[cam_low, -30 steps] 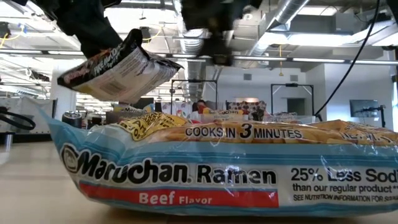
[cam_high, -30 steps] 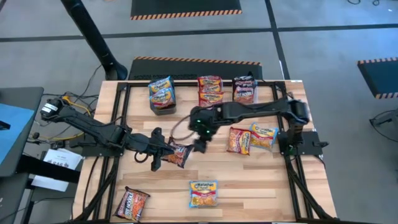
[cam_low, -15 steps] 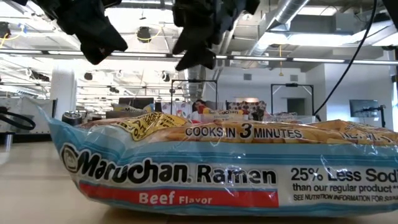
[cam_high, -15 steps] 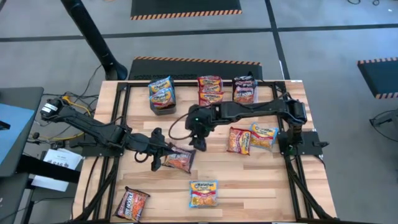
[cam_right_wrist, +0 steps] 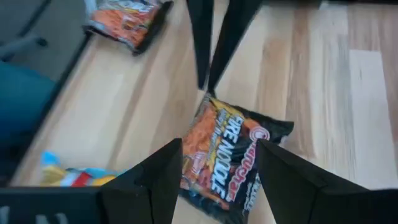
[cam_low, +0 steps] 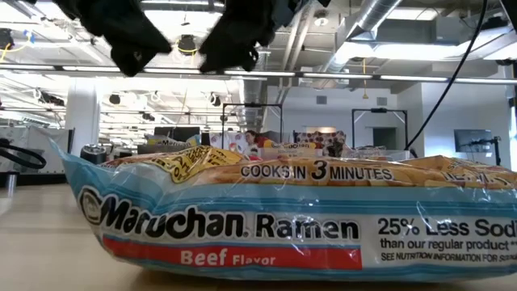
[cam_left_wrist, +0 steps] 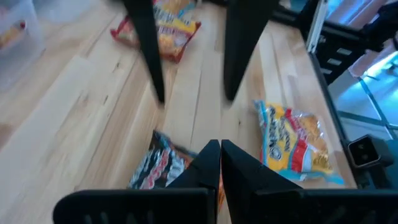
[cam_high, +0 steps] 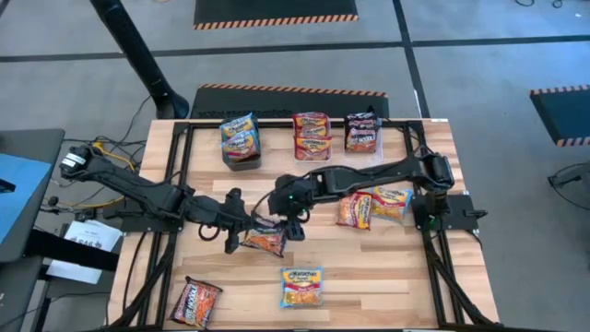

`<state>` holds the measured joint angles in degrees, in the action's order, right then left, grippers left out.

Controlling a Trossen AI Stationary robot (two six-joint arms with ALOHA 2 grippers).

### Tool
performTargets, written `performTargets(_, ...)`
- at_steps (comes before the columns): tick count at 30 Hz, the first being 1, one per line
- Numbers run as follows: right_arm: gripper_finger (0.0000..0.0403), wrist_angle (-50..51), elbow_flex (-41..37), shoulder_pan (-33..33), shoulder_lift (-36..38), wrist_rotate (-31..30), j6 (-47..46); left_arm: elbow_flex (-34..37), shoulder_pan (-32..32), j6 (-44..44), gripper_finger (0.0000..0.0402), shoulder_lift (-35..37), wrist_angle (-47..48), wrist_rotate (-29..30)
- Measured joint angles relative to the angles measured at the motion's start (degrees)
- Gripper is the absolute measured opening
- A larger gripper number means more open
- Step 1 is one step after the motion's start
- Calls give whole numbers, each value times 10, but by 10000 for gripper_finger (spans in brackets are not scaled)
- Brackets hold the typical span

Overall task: Sort Maruchan noodles
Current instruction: Put the black noodle pack into the right transparent bin

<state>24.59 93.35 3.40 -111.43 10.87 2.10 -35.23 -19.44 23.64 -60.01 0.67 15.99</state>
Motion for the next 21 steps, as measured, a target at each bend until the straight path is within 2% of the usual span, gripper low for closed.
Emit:
performTargets(10, 228, -21, -2, 15, -45, -8, 61, -71, 0, -66, 0, 0, -7, 19)
performTargets(19, 228, -65, 1, 13, -79, -8, 104, -112, 1, -59, 0, 0, -9, 26)
performTargets(21, 228, -43, -2, 16, -80, -7, 105, -116, 0, -50, 0, 0, -5, 25)
